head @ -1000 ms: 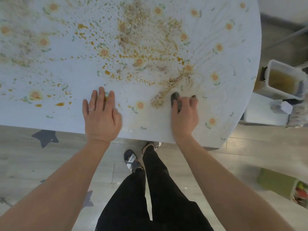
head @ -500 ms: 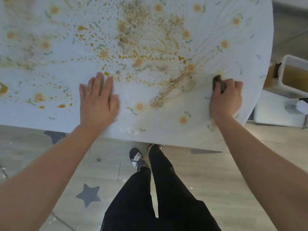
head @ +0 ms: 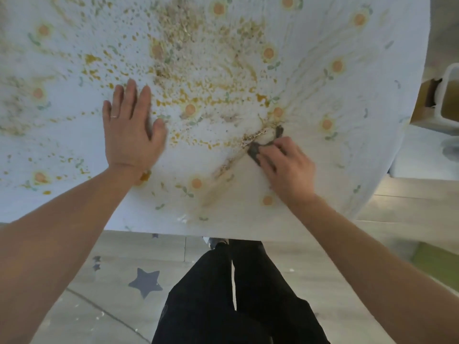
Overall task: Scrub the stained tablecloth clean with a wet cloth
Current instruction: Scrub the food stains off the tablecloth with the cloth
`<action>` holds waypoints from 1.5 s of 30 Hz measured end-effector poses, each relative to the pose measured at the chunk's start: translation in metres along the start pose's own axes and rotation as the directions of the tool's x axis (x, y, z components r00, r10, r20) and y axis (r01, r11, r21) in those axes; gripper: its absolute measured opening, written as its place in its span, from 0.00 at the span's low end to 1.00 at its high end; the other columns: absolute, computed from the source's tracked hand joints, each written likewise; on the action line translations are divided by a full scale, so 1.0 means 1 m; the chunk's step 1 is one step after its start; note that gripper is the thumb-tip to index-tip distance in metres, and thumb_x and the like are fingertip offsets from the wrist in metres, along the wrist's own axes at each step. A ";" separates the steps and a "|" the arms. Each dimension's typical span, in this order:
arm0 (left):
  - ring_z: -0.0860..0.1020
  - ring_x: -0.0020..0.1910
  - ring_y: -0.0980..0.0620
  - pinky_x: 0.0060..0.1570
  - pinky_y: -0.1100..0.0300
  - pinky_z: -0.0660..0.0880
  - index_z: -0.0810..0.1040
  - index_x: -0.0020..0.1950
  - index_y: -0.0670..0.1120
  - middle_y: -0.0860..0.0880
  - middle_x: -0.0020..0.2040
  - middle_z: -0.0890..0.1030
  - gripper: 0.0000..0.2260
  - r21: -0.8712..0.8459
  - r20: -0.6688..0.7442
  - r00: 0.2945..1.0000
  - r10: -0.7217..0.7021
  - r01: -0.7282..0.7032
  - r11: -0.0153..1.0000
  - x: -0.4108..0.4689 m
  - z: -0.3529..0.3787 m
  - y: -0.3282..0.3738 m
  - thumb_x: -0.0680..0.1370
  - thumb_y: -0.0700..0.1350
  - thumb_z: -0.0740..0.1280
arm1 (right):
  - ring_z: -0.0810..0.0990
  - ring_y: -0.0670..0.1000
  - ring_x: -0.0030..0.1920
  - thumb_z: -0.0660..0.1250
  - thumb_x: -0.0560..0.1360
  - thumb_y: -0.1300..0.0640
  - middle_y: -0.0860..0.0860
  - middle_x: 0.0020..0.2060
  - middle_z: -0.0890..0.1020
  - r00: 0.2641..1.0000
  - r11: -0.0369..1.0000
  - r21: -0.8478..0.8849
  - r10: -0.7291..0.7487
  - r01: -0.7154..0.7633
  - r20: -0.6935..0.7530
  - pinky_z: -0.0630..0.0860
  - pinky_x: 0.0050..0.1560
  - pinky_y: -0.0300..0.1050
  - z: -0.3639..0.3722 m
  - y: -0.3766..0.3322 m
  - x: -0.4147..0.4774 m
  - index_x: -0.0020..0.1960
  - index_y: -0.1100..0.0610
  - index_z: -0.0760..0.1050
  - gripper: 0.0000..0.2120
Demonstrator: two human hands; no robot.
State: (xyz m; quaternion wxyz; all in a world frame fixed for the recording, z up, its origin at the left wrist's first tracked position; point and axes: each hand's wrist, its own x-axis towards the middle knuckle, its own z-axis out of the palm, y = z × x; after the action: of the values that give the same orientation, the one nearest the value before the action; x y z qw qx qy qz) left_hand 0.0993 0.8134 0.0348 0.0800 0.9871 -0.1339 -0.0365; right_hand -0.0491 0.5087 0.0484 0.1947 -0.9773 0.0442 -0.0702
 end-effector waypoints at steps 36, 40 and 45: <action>0.55 0.82 0.39 0.80 0.41 0.51 0.60 0.83 0.47 0.43 0.83 0.58 0.28 0.037 -0.021 1.000 0.010 -0.010 0.999 0.005 0.006 -0.005 0.84 0.54 0.55 | 0.78 0.52 0.42 0.69 0.79 0.51 0.52 0.48 0.79 0.989 0.990 0.021 0.142 -0.142 -0.037 0.73 0.31 0.44 -0.005 0.013 0.039 0.49 0.54 0.84 0.08; 0.55 0.83 0.39 0.80 0.41 0.51 0.60 0.82 0.46 0.43 0.83 0.58 0.27 0.030 -0.025 1.000 0.004 -0.003 1.000 0.003 0.005 -0.004 0.84 0.53 0.55 | 0.77 0.50 0.41 0.71 0.77 0.54 0.52 0.48 0.79 0.953 0.955 0.075 0.294 -0.289 -0.072 0.70 0.32 0.40 0.008 -0.015 0.036 0.50 0.56 0.84 0.06; 0.56 0.82 0.39 0.80 0.41 0.51 0.62 0.82 0.46 0.42 0.83 0.59 0.27 0.016 -0.044 0.999 0.004 -0.003 1.000 0.003 0.004 -0.003 0.83 0.53 0.56 | 0.76 0.54 0.38 0.74 0.75 0.54 0.52 0.44 0.79 0.973 0.977 0.155 -0.172 0.148 0.156 0.73 0.27 0.45 0.023 -0.074 -0.028 0.48 0.53 0.84 0.03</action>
State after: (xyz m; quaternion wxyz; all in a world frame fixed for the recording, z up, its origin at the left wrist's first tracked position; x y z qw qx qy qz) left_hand 0.1028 0.8148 0.0303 0.0753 0.9880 -0.1341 -0.0138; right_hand -0.0689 0.5883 0.0521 0.2608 -0.9637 -0.0568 -0.0061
